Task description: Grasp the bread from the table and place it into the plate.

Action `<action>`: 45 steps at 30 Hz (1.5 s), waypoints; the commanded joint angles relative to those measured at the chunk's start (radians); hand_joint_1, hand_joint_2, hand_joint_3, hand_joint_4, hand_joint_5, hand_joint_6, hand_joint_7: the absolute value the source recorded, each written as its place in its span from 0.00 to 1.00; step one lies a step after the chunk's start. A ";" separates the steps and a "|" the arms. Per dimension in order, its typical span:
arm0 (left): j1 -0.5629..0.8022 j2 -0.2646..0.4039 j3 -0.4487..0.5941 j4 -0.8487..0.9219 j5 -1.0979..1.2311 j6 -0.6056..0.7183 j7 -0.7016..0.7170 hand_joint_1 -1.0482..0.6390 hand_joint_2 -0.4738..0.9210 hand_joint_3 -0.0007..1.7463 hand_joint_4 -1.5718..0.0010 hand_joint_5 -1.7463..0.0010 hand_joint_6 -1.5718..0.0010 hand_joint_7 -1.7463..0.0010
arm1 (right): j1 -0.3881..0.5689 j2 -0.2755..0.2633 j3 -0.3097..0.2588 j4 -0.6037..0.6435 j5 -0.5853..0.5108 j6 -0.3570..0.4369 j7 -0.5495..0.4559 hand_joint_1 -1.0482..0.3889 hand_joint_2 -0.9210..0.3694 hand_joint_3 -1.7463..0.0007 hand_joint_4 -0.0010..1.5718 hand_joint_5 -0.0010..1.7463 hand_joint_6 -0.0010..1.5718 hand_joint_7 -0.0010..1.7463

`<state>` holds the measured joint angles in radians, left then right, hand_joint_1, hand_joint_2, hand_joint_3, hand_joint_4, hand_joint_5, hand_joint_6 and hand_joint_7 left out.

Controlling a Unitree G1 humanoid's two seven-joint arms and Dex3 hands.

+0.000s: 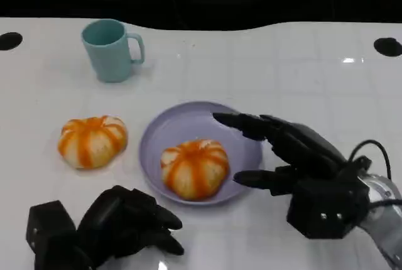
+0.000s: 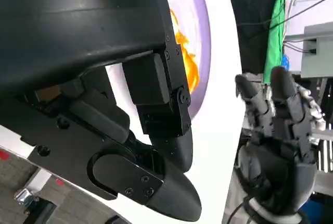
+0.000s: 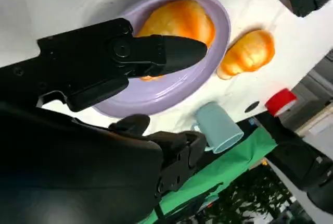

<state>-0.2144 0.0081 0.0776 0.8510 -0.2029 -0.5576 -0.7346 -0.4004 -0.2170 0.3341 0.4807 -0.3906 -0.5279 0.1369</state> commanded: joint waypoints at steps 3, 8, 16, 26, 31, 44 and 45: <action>-0.001 0.010 0.003 0.001 -0.007 0.004 0.004 0.00 0.92 0.00 0.01 0.86 0.02 1.00 | 0.100 -0.020 -0.059 -0.098 0.080 -0.010 0.012 0.29 0.00 0.83 0.22 0.70 0.37 0.22; -0.001 0.007 0.005 0.000 -0.010 0.008 0.004 0.00 0.91 0.00 0.01 0.86 0.02 1.00 | 0.166 -0.020 -0.095 -0.139 0.170 -0.041 0.045 0.38 0.00 0.91 0.30 0.95 0.27 0.72; 0.004 0.008 0.004 -0.012 -0.008 0.017 0.004 0.00 0.91 0.00 0.01 0.87 0.02 1.00 | 0.262 -0.027 -0.137 -0.192 0.276 -0.061 0.110 0.42 0.00 0.96 0.40 1.00 0.27 0.98; 0.005 0.007 0.003 -0.016 -0.007 0.017 0.003 0.00 0.91 0.00 0.01 0.87 0.02 1.00 | 0.389 -0.062 -0.169 -0.314 0.308 -0.021 0.169 0.38 0.00 0.88 0.45 1.00 0.35 1.00; 0.000 0.010 0.001 -0.008 0.002 0.007 0.011 0.00 0.92 0.00 0.01 0.87 0.02 1.00 | 0.449 -0.091 -0.182 -0.385 0.311 0.032 0.202 0.40 0.00 0.86 0.45 1.00 0.36 1.00; -0.010 0.014 0.009 -0.001 -0.010 0.028 0.001 0.00 0.91 0.00 0.01 0.87 0.01 1.00 | 0.476 -0.065 -0.197 -0.346 0.322 -0.001 0.208 0.42 0.00 0.83 0.47 1.00 0.36 0.99; -0.011 0.015 0.010 0.002 -0.011 0.026 -0.002 0.00 0.91 0.00 0.01 0.87 0.02 1.00 | 0.471 -0.058 -0.199 -0.325 0.320 -0.024 0.200 0.43 0.00 0.83 0.47 1.00 0.36 1.00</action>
<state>-0.2165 0.0041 0.0802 0.8446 -0.2022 -0.5375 -0.7313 0.0761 -0.2843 0.1474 0.1103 -0.0782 -0.4996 0.3560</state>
